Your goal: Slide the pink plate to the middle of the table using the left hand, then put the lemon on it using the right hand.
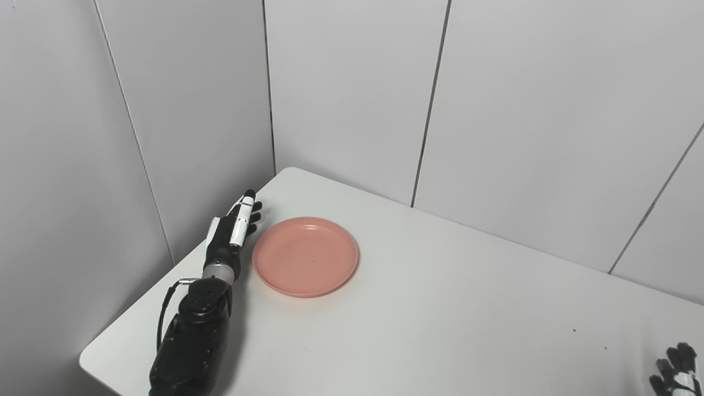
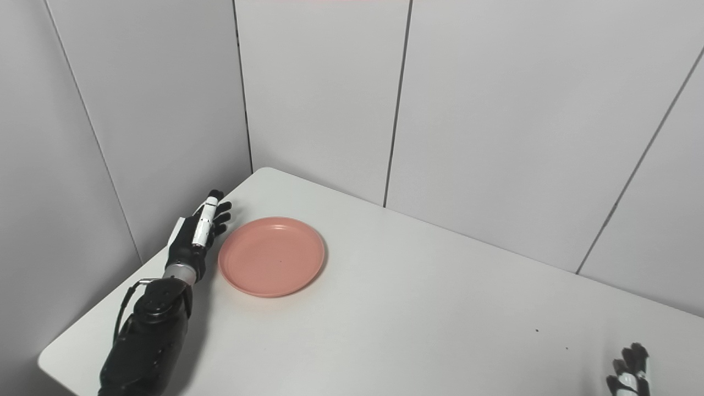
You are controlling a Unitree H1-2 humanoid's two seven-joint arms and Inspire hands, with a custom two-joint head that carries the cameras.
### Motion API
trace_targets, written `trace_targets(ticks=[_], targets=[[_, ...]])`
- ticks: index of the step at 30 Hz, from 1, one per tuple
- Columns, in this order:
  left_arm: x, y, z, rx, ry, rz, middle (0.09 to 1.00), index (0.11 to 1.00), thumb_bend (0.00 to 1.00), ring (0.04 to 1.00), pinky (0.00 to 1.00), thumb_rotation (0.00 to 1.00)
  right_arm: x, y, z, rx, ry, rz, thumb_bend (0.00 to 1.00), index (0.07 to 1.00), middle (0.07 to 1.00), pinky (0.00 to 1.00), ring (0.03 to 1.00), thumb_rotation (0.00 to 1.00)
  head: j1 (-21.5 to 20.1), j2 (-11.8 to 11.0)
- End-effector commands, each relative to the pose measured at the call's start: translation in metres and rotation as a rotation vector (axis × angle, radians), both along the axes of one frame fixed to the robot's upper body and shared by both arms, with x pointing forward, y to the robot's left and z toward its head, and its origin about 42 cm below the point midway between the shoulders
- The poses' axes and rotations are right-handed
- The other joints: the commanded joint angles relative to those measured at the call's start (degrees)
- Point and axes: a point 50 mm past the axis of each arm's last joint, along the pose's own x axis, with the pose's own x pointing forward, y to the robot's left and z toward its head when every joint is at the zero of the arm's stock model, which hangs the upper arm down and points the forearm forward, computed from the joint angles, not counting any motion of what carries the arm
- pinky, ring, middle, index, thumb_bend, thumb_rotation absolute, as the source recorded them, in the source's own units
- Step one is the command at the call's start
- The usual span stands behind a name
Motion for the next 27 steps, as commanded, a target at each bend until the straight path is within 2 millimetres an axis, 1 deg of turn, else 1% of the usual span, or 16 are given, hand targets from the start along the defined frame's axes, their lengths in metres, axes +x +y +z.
trace_targets(ticks=[1,6,9,14,17,24,27], targets=[[0.006,0.012,0.015,0.02,-0.058,-0.039,0.884,0.881,0.6,0.897,0.93,1.0,0.004,0.001,0.016,0.003,-0.061,0.005,0.43,1.0,1.0,1.0,1.0,1.0,0.14,-0.06],[0.004,0.018,0.011,0.011,-0.05,-0.074,0.889,0.888,0.59,0.898,0.94,1.0,0.005,0.002,0.016,0.004,-0.064,0.002,0.44,1.0,1.0,1.0,1.0,1.0,0.26,-0.11],[0.002,0.021,0.008,0.0,-0.047,-0.08,0.884,0.883,0.59,0.892,0.92,1.0,0.003,0.003,0.017,0.009,-0.064,-0.001,0.42,1.0,1.0,1.0,1.0,1.0,0.23,-0.03],[0.0,0.021,0.001,-0.017,-0.049,-0.108,0.886,0.891,0.58,0.895,0.91,1.0,0.002,0.002,0.017,0.005,-0.063,-0.002,0.43,1.0,1.0,1.0,1.0,1.0,0.31,0.29],[0.001,0.019,-0.004,-0.02,-0.05,-0.119,0.891,0.893,0.59,0.903,0.91,1.0,0.002,0.002,0.017,0.016,-0.066,-0.009,0.42,1.0,1.0,1.0,1.0,1.0,0.38,0.36],[0.006,0.002,-0.014,-0.08,-0.077,-0.136,0.864,0.869,0.59,0.885,0.9,1.0,0.0,0.002,0.018,0.024,-0.063,-0.016,0.43,1.0,1.0,1.0,1.0,1.0,0.24,0.45],[0.009,-0.004,-0.019,-0.091,-0.077,-0.142,0.866,0.866,0.59,0.881,0.89,1.0,-0.001,0.003,0.019,0.022,-0.067,-0.019,0.4,1.0,1.0,1.0,1.0,1.0,0.13,0.46]])
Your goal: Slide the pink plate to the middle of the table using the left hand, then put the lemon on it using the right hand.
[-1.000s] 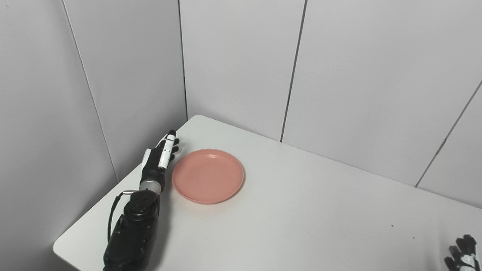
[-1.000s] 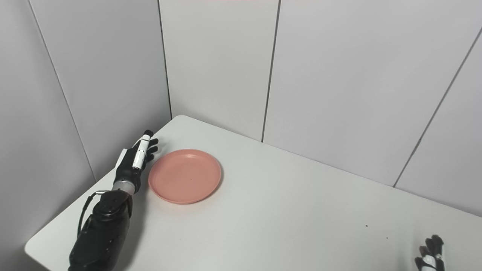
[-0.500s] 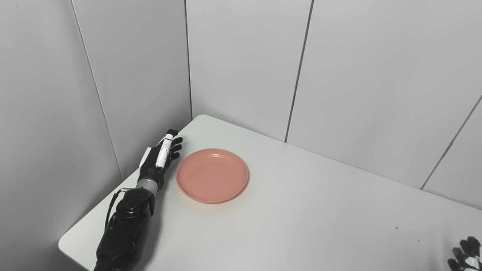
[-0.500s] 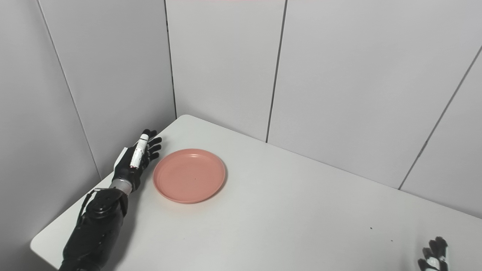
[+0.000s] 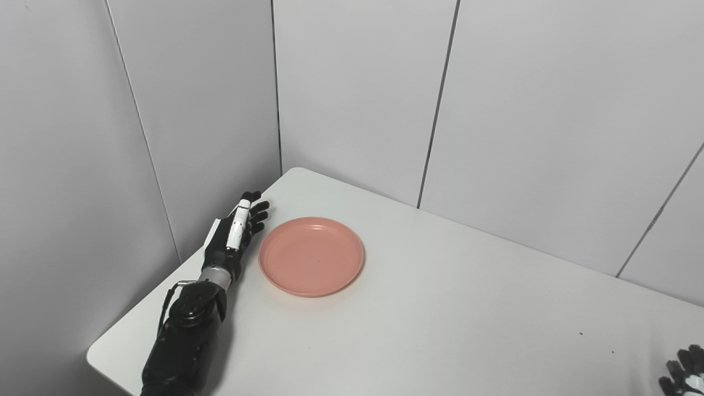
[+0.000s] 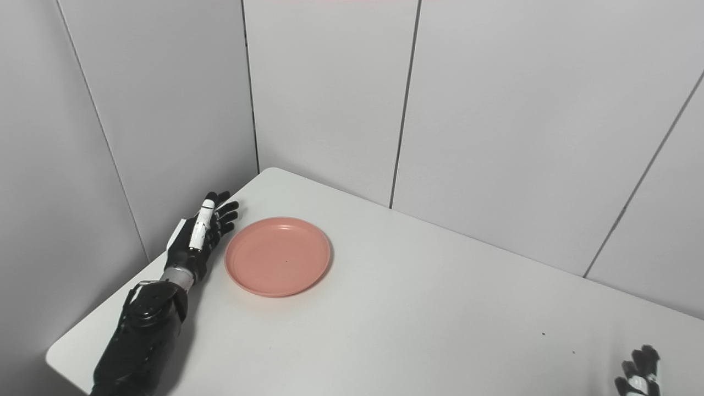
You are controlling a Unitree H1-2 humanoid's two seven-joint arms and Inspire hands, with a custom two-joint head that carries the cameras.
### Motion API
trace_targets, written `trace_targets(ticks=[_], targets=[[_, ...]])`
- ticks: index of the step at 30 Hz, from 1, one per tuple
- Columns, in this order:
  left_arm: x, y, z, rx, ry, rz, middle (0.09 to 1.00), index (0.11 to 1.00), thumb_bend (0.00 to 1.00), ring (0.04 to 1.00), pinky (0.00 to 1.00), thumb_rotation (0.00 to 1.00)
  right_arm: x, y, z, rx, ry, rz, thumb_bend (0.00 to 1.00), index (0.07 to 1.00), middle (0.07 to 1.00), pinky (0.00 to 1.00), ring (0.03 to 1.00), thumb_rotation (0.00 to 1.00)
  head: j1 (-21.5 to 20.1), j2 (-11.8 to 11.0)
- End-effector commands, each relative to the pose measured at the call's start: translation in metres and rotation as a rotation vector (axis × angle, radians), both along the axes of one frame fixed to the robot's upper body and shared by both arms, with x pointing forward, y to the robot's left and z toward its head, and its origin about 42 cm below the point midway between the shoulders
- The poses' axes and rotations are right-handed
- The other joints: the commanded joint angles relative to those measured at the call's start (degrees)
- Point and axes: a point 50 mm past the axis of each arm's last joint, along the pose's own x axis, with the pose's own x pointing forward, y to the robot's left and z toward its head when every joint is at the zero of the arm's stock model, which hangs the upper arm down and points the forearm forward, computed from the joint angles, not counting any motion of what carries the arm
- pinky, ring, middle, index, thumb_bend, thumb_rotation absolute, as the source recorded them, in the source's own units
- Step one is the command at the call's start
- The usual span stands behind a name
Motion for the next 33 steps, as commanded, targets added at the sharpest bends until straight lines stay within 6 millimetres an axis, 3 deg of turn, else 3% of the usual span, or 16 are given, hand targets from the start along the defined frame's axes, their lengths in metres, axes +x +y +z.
trace_targets(ticks=[1,21,33], targets=[[0.011,-0.016,0.0,-0.015,-0.006,-0.053,0.866,0.865,0.59,0.88,0.89,1.0,0.002,0.001,0.013,0.005,-0.045,-0.002,0.4,1.0,1.0,1.0,1.0,1.0,-0.08,0.04],[0.015,-0.061,-0.012,-0.038,0.008,-0.135,0.897,0.895,0.58,0.911,0.93,1.0,-0.001,0.001,0.013,-0.008,-0.04,0.007,0.44,1.0,1.0,1.0,1.0,1.0,-0.98,1.5],[0.022,-0.087,-0.017,-0.088,-0.011,-0.202,0.895,0.894,0.58,0.911,0.94,1.0,-0.004,0.008,0.014,0.007,-0.035,0.0,0.41,1.0,1.0,1.0,1.0,1.0,-4.92,2.92]])
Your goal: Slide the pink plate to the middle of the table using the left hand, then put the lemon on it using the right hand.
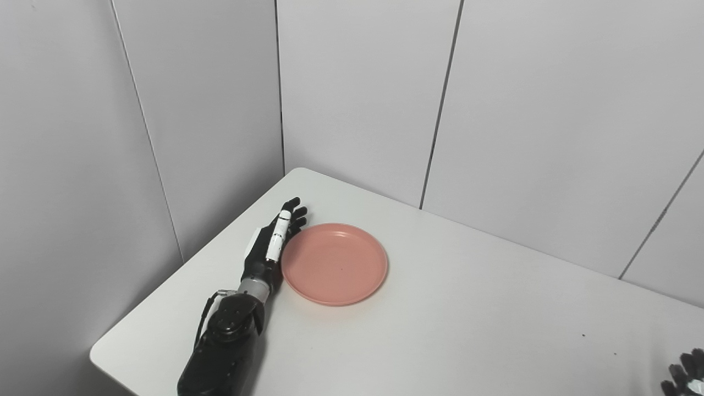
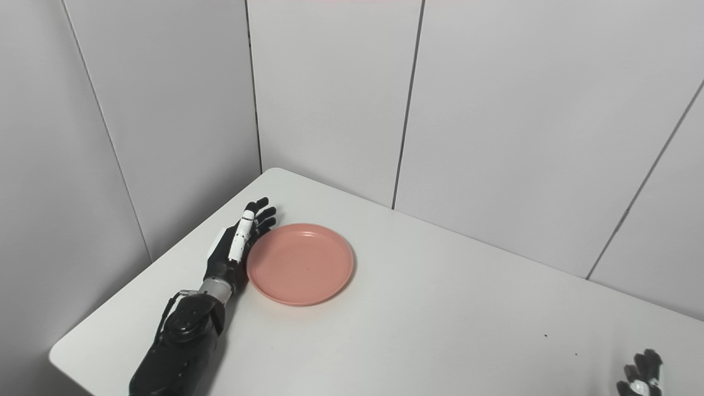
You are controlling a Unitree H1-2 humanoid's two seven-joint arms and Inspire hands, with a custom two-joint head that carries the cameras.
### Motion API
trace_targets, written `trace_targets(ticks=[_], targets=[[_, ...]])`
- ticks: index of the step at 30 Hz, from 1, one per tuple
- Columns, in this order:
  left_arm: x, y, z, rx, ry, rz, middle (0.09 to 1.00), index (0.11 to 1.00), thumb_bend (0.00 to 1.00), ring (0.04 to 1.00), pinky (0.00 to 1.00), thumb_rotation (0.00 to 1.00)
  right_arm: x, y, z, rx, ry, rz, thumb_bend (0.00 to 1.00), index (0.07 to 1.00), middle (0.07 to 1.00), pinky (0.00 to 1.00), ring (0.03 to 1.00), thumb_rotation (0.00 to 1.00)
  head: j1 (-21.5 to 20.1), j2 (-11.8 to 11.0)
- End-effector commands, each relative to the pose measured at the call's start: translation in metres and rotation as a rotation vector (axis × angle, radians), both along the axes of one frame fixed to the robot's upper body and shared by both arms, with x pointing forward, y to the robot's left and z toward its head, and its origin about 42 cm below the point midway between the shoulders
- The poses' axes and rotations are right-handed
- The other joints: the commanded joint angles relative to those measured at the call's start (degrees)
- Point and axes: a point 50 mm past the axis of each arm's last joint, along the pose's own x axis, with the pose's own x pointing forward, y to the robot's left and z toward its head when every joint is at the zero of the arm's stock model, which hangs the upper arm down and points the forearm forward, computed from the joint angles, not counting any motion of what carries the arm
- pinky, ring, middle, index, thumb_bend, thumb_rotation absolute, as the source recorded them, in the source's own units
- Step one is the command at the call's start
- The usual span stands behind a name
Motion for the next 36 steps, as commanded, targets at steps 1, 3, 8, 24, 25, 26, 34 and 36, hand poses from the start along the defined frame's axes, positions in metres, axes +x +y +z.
trace_targets(ticks=[1,3,8,24,25,26,34,36], targets=[[0.007,-0.024,-0.007,-0.055,0.017,-0.085,0.893,0.893,0.58,0.909,0.94,1.0,0.002,0.005,0.013,0.008,-0.037,0.006,0.41,1.0,1.0,1.0,1.0,1.0,-0.9,0.32],[0.008,-0.026,-0.006,-0.054,0.012,-0.092,0.891,0.889,0.57,0.905,0.93,1.0,0.002,0.006,0.013,0.009,-0.037,0.01,0.39,1.0,1.0,1.0,1.0,1.0,-1.26,0.42],[0.01,-0.035,-0.007,-0.046,0.012,-0.129,0.904,0.9,0.58,0.914,0.93,1.0,0.002,0.009,0.015,0.019,-0.031,0.024,0.37,1.0,1.0,1.0,1.0,1.0,-3.26,0.88],[0.012,-0.071,-0.014,-0.031,0.033,-0.232,0.936,0.928,0.57,0.942,0.96,1.0,0.006,0.017,0.014,0.01,-0.048,0.002,0.36,0.986,0.983,1.0,0.993,1.0,-9.87,2.64],[0.011,-0.072,-0.014,-0.023,0.037,-0.241,0.939,0.931,0.57,0.946,0.97,1.0,0.007,0.017,0.013,0.008,-0.053,0.006,0.37,0.984,0.981,1.0,0.991,1.0,-10.45,2.83],[0.011,-0.073,-0.014,-0.017,0.04,-0.246,0.943,0.933,0.58,0.951,0.98,1.0,0.008,0.017,0.012,0.006,-0.056,0.009,0.37,0.983,0.98,1.0,0.989,1.0,-11.08,3.01],[0.008,-0.081,-0.016,-0.009,0.032,-0.257,0.941,0.94,0.57,0.944,0.97,1.0,0.013,0.02,-0.003,0.0,-0.04,0.032,0.56,0.981,0.973,1.0,0.982,1.0,-17.98,4.65],[0.008,-0.081,-0.018,-0.009,0.029,-0.253,0.938,0.938,0.57,0.942,0.96,1.0,0.014,0.022,-0.006,0.002,-0.034,0.03,0.59,0.975,0.968,1.0,0.979,1.0,-19.5,4.84]])
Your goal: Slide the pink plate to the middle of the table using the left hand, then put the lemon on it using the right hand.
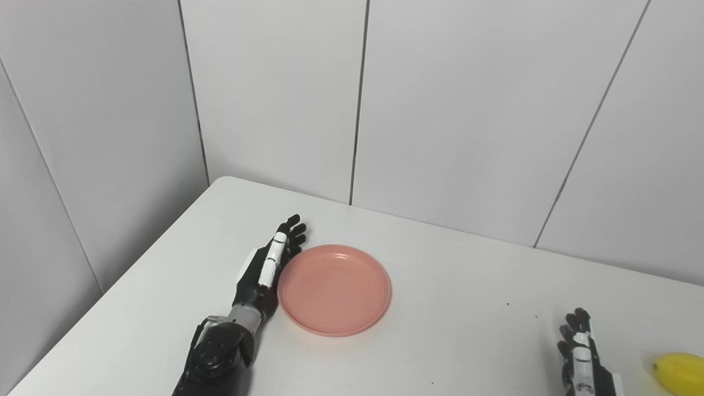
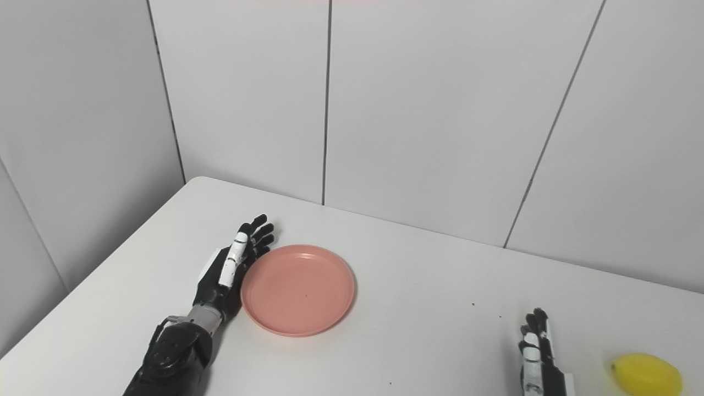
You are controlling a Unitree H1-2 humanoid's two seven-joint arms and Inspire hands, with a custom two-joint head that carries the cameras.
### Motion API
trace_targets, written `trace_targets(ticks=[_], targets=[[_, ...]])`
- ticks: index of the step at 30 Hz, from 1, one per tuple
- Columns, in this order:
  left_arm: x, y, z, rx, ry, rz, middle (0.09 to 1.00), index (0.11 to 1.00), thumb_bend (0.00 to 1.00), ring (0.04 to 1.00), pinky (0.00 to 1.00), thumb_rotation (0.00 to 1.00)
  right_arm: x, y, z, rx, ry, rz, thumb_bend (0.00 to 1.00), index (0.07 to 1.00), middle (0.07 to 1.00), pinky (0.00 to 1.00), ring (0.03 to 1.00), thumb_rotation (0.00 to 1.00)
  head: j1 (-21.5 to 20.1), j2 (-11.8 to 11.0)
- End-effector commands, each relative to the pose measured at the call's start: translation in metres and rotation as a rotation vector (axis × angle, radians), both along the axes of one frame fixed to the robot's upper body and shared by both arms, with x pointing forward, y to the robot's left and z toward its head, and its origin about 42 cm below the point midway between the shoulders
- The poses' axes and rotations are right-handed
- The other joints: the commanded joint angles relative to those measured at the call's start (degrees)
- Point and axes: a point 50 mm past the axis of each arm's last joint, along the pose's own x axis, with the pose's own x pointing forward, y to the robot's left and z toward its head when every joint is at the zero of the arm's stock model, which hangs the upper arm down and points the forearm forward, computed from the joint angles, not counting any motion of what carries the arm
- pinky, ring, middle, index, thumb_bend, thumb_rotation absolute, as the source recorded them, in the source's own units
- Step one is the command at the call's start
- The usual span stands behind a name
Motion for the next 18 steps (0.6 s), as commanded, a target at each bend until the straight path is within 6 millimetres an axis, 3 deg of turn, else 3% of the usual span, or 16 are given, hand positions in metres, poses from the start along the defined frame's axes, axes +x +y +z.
trace_targets(ticks=[1,7,18], targets=[[-0.005,-0.005,-0.014,-0.001,0.047,-0.013,0.936,0.936,0.57,0.94,0.96,1.0,0.007,0.006,0.01,0.003,-0.077,0.011,0.61,0.97,0.965,1.0,0.975,1.0,-1.47,0.18],[-0.006,-0.006,-0.019,-0.017,0.056,-0.036,0.938,0.942,0.58,0.942,0.96,1.0,0.011,0.017,0.005,0.007,-0.067,0.019,0.68,0.964,0.963,1.0,0.972,1.0,-5.8,0.95],[-0.006,-0.021,-0.022,-0.049,0.058,-0.071,0.952,0.932,0.59,0.965,0.98,1.0,0.019,0.029,0.001,-0.022,-0.08,0.014,0.65,0.956,0.953,1.0,0.951,1.0,-12.3,2.0]])
